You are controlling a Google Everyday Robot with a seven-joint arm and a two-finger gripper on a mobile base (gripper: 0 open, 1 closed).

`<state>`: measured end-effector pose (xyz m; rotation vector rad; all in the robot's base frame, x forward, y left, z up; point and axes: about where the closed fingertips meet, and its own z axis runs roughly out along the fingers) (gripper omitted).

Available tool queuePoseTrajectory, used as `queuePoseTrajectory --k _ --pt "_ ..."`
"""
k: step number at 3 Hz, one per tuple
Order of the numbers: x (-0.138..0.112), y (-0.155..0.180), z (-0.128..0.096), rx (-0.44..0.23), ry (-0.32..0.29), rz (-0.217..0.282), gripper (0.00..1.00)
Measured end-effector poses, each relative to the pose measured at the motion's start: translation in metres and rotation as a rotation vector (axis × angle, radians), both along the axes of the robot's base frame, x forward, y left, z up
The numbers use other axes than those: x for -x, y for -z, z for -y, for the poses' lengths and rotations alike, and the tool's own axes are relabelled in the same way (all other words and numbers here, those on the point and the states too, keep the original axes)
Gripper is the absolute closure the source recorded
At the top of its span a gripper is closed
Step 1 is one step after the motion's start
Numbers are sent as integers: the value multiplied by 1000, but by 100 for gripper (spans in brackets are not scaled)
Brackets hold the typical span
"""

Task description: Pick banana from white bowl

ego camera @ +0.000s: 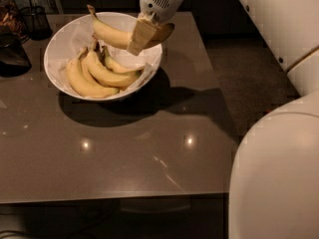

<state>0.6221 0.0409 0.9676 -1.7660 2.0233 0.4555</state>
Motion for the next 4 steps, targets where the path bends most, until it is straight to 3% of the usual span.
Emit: queuePoseTrajectory --k 1,2,4 --pt "23 3 9 -1 10 -30 100" --pt "62 7 24 -9 38 -75 100" --pt "119 3 48 15 119 -128 100"
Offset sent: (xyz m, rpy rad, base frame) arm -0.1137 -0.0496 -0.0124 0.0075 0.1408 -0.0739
